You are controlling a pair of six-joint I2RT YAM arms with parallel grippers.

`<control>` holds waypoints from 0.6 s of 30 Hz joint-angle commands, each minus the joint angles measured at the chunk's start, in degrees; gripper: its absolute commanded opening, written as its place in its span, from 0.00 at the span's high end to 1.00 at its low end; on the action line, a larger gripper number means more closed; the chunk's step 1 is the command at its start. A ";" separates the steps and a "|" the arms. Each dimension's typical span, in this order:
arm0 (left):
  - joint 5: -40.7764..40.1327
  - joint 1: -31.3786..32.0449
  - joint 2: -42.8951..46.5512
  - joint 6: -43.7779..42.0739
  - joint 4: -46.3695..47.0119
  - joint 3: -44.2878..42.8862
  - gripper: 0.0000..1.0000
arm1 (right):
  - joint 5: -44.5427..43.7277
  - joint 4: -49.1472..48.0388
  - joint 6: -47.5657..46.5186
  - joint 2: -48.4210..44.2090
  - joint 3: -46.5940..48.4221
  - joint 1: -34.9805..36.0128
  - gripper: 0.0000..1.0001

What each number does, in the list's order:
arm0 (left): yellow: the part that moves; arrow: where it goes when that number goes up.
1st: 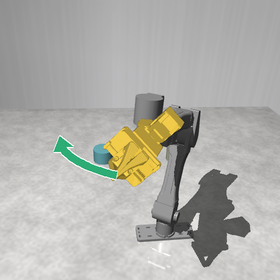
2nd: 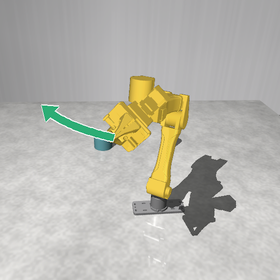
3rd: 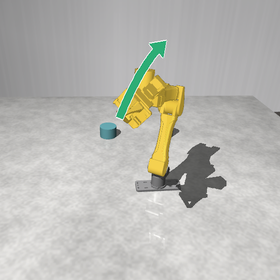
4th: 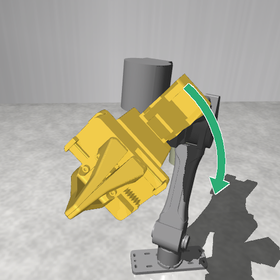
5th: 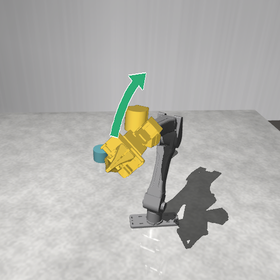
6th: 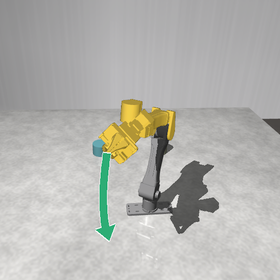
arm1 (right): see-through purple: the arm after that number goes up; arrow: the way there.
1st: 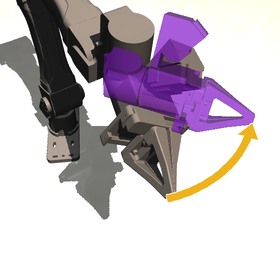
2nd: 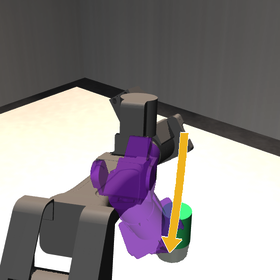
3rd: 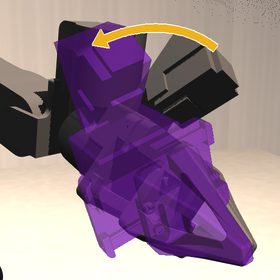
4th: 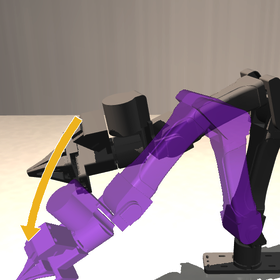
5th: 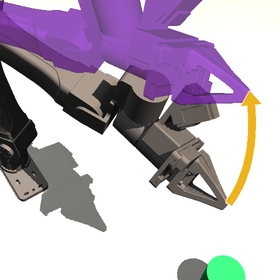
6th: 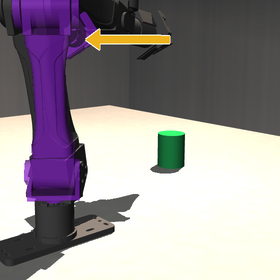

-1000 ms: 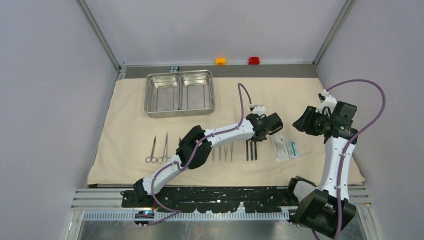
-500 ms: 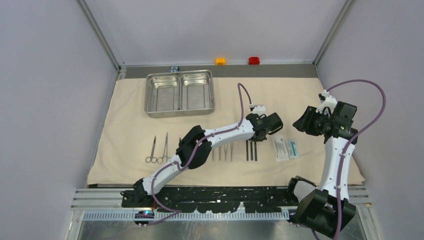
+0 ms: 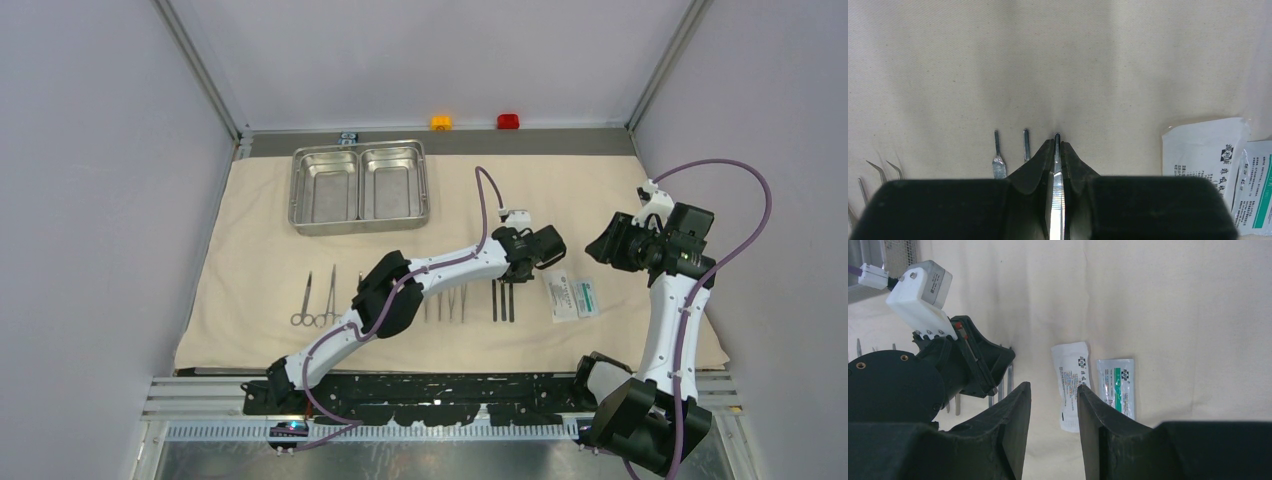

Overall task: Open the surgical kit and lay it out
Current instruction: Place the medical item in the surgical kit.

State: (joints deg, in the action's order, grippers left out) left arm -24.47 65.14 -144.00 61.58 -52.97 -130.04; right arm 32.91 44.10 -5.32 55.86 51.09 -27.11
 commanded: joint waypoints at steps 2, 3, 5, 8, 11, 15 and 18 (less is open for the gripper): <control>0.70 0.29 0.07 1.35 0.79 -0.12 0.90 | 1.02 -1.02 -0.59 -1.26 0.06 -0.31 0.56; 0.66 0.25 0.10 1.35 0.72 -0.19 0.92 | 1.02 -1.03 -0.57 -1.21 0.06 -0.35 0.56; 0.56 0.19 0.13 1.40 0.59 -0.22 0.94 | 1.02 -1.02 -0.57 -1.24 0.06 -0.37 0.56; 0.50 -0.01 0.17 1.48 0.54 -0.22 0.95 | 1.02 -1.03 -0.57 -1.22 0.06 -0.40 0.56; 0.41 -0.29 0.19 1.66 0.39 -0.30 0.95 | 1.05 -1.03 -0.57 -1.15 0.03 -0.40 0.56; 0.30 -0.68 0.30 1.95 0.15 -0.70 0.96 | 1.10 -1.10 -0.57 -1.16 0.06 -0.40 0.56; 0.23 -0.88 0.27 1.97 0.06 -1.18 0.96 | 1.06 -1.12 -0.58 -1.12 -0.03 -0.40 0.56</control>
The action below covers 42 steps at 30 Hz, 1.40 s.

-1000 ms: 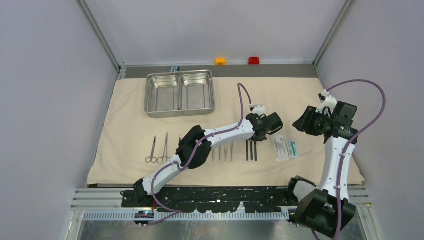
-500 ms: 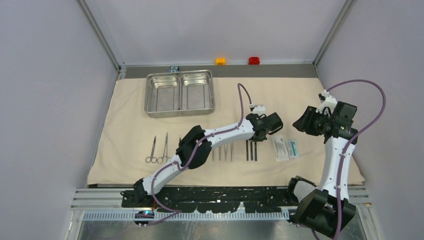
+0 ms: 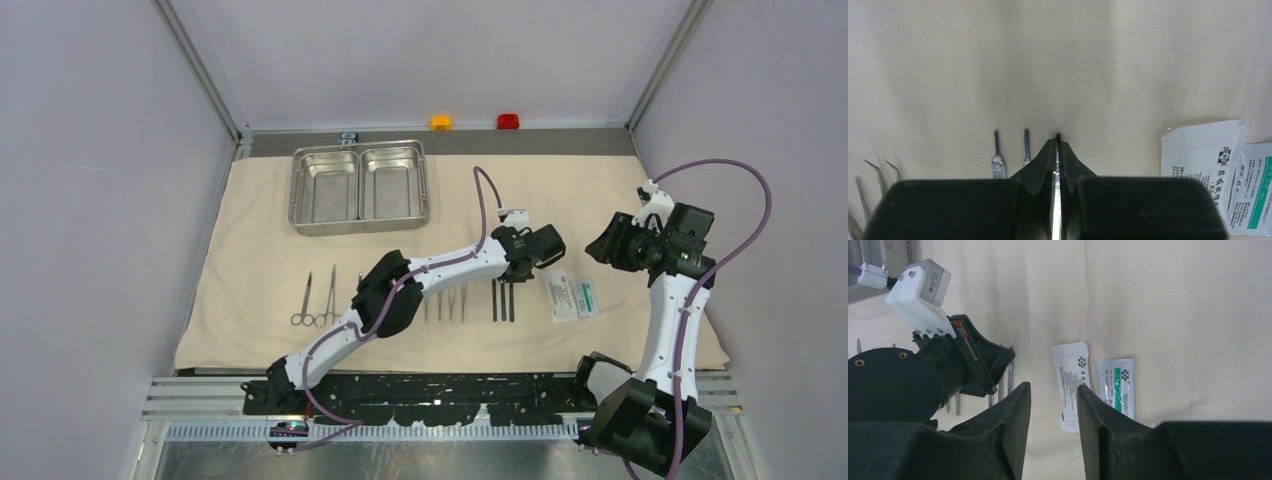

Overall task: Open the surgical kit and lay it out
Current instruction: Place the medical item in the surgical kit.

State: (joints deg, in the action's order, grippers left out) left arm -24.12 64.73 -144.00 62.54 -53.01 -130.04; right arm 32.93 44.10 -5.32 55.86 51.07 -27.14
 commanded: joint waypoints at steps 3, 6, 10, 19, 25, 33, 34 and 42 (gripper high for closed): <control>0.02 -0.58 -0.04 1.18 0.02 -1.82 0.96 | 1.05 -1.12 -0.57 -1.10 0.00 -0.37 0.56; -0.35 -0.73 -0.05 1.01 0.01 -2.06 0.96 | 1.09 -1.12 -0.56 -1.11 0.00 -0.43 0.56; -0.74 -0.89 -0.01 0.93 0.08 -2.15 0.95 | 1.13 -1.15 -0.57 -1.19 -0.09 -0.46 0.56; -1.69 -1.02 -0.74 0.53 0.36 -2.87 0.94 | 1.17 -1.16 -0.57 -1.37 -0.18 -0.64 0.56; -1.91 -1.53 -1.19 0.31 0.54 -2.86 0.94 | 1.17 -1.25 -0.57 -1.37 -0.26 -0.73 0.56; -0.86 -1.54 -0.71 0.56 0.71 -2.00 0.91 | 1.35 -1.28 -0.57 -1.21 -0.22 -0.81 0.56; -0.73 -1.54 -0.63 0.57 0.86 -1.91 0.90 | 1.35 -1.28 -0.57 -1.21 -0.20 -0.81 0.56; -0.54 -1.45 -0.02 -0.79 2.16 -1.43 0.82 | 1.44 -1.23 -0.52 -1.48 -0.27 -0.81 0.56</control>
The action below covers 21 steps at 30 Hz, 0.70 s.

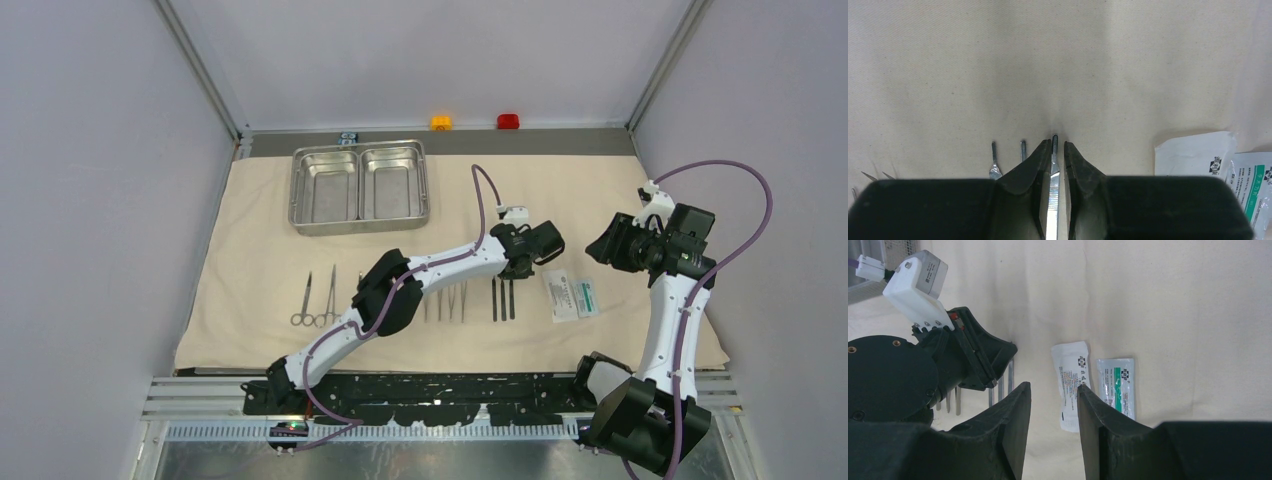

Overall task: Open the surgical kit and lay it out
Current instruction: Place the medical item in the surgical kit.

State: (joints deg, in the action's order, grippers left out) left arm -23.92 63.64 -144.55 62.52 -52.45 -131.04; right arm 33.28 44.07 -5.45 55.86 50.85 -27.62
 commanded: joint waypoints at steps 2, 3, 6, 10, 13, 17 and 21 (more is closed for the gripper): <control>-1.16 -0.36 1.08 -1.44 1.93 -0.15 0.80 | 1.09 -1.22 -0.35 -1.52 -0.05 -0.33 0.56; -1.55 -0.39 1.43 -1.84 2.27 -0.05 0.79 | 1.21 -1.20 -0.35 -1.54 -0.05 -0.39 0.56; -2.68 -0.41 2.65 -3.48 3.13 0.21 0.77 | 1.26 -1.19 -0.35 -1.64 -0.01 -0.42 0.56; -3.98 -0.22 4.37 -6.13 4.67 0.57 0.75 | 1.52 -1.16 -0.26 -1.80 -0.05 -0.42 0.56; -5.44 0.05 5.77 -9.24 6.10 1.02 0.74 | 1.70 -1.23 -0.17 -2.16 -0.01 -0.42 0.56; -8.27 0.23 9.32 -13.20 8.01 3.16 0.73 | 1.77 -1.27 0.08 -2.49 0.20 -0.42 0.56; -13.25 0.18 14.66 -21.93 13.37 6.91 0.71 | 2.83 -1.36 0.73 -2.32 0.96 -0.42 0.55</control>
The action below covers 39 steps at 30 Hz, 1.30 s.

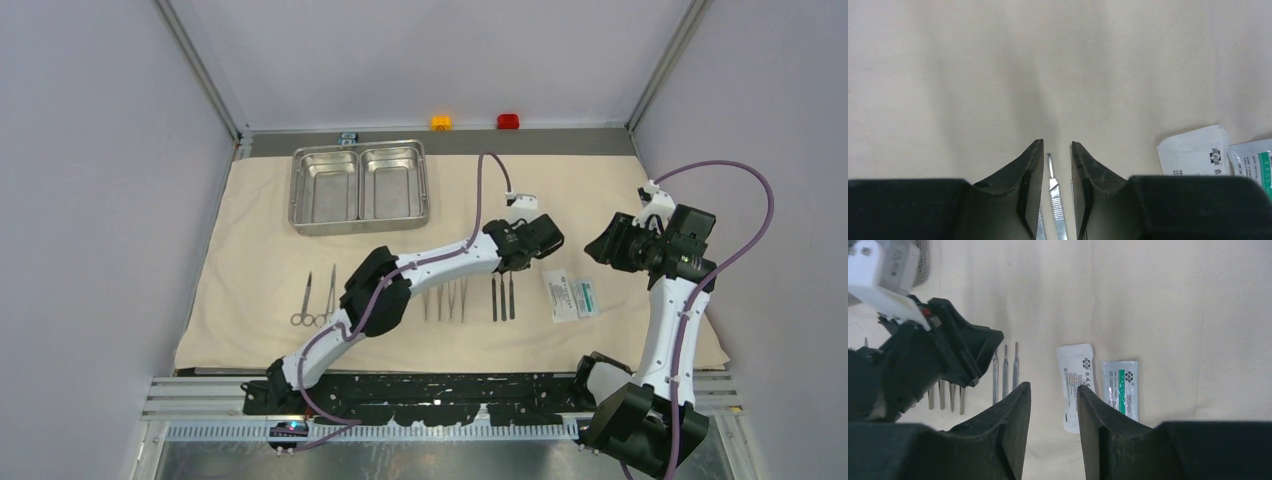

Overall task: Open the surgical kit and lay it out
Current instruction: Place the medical item in the surgical kit, then reset both arms

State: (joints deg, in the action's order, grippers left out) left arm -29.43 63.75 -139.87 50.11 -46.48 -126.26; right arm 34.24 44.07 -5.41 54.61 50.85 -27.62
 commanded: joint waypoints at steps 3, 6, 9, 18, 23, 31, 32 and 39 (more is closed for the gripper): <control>-13.14 0.09 15.33 -21.92 15.33 7.48 0.70 | 2.13 -0.86 0.67 0.07 2.85 -0.29 0.53; -14.63 -0.05 22.32 -35.21 26.54 16.06 0.69 | 2.71 -0.31 0.40 1.76 5.92 0.26 0.48; -14.29 -0.95 31.20 -43.95 35.94 27.31 0.66 | 2.64 -1.71 1.25 2.71 8.04 1.80 0.42; -2.50 -19.79 53.46 -46.86 32.83 42.51 0.19 | -5.41 -6.66 2.59 7.59 11.83 14.03 0.37; 6.79 -32.17 65.37 -49.80 32.32 52.72 0.14 | -7.16 -7.86 1.23 9.65 13.44 16.72 0.36; 21.39 -54.41 80.34 -46.19 31.52 64.21 0.13 | -9.04 -9.47 3.46 12.65 16.37 21.61 0.31; 22.69 -56.26 81.91 -45.93 31.58 65.24 0.13 | -9.23 -8.84 3.03 12.43 16.79 22.13 0.30; 30.10 -60.20 90.11 -47.55 26.30 68.35 0.10 | -9.35 -9.95 1.36 7.20 14.35 22.60 0.16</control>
State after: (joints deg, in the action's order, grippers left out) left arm -7.20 4.05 -53.87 3.14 -18.24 -58.35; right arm 24.62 37.32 -3.14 66.41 65.23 -5.21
